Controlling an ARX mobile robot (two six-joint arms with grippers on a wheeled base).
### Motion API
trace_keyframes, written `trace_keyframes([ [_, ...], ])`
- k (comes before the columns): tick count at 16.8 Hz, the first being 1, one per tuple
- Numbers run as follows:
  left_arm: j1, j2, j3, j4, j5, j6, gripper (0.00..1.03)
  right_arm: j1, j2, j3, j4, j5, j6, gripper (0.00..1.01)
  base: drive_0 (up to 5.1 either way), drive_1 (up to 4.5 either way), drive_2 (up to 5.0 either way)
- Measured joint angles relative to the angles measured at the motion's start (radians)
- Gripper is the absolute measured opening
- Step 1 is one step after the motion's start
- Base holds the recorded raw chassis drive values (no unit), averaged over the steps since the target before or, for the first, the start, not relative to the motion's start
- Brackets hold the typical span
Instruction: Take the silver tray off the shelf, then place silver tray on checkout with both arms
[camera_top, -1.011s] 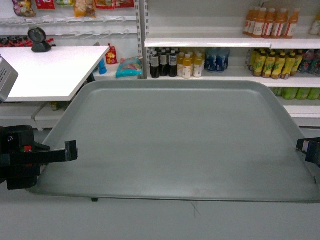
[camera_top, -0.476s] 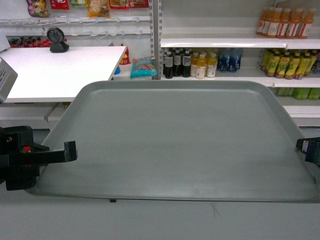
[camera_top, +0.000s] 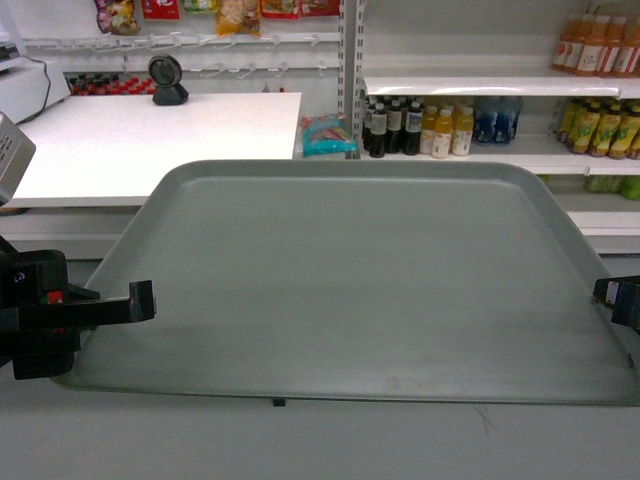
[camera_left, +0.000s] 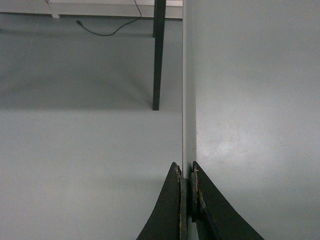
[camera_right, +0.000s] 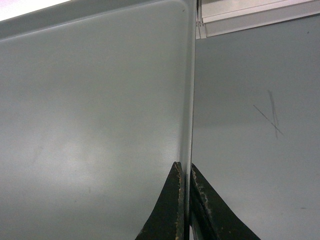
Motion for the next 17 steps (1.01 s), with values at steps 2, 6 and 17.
trace_keyframes([
  [2,0.0,0.0,0.0,-0.002,0.0,0.0,0.03,0.0,0.0,0.0,-0.001,0.0,0.0,0.03,-4.9,2.44,2.4],
  [6,0.0,0.0,0.0,0.0,0.0,0.0,0.03,0.0,0.0,0.0,0.0,0.0,0.0,0.03,-4.8,2.53,2.5],
  [17,0.0,0.0,0.0,-0.002,0.0,0.0,0.03,0.0,0.0,0.0,0.0,0.0,0.0,0.03,-4.8,2.53,2.5],
])
